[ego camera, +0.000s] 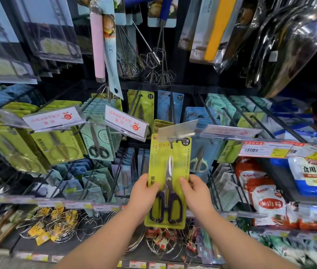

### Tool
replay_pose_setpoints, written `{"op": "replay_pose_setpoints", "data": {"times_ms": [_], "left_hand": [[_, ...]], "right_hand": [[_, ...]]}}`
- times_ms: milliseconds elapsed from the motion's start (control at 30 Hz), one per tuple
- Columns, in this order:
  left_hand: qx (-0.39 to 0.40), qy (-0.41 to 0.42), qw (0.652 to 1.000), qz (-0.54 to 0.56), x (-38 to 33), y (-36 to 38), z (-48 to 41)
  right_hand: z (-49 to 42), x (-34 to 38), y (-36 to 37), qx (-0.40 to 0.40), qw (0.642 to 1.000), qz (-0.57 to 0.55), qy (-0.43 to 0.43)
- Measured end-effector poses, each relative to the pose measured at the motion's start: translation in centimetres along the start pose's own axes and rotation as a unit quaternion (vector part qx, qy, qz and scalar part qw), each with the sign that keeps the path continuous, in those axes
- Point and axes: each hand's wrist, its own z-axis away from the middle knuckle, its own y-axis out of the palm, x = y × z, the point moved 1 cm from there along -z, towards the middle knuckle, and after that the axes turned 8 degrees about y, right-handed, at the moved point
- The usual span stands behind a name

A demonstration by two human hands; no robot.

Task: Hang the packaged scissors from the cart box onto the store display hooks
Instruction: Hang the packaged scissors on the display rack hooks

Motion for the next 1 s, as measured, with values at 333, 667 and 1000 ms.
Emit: {"op": "replay_pose_setpoints", "data": {"times_ms": [333,667,1000], "left_hand": [[-0.035,0.015,0.996,-0.079,0.4,1.3,-6.7],[-0.037,0.009,0.99,-0.133,0.6,1.3,-9.1],[0.059,0.107,0.859,-0.496,-2.6,-1.5,-1.3]], "right_hand": [[-6.4,1.2,0.2,-0.009,0.999,0.027,0.029],[-7.8,1.7,-0.2,-0.003,0.995,0.072,0.066],[-0.1,3.4,-3.9,0.001,0.927,0.371,-0.056]]}}
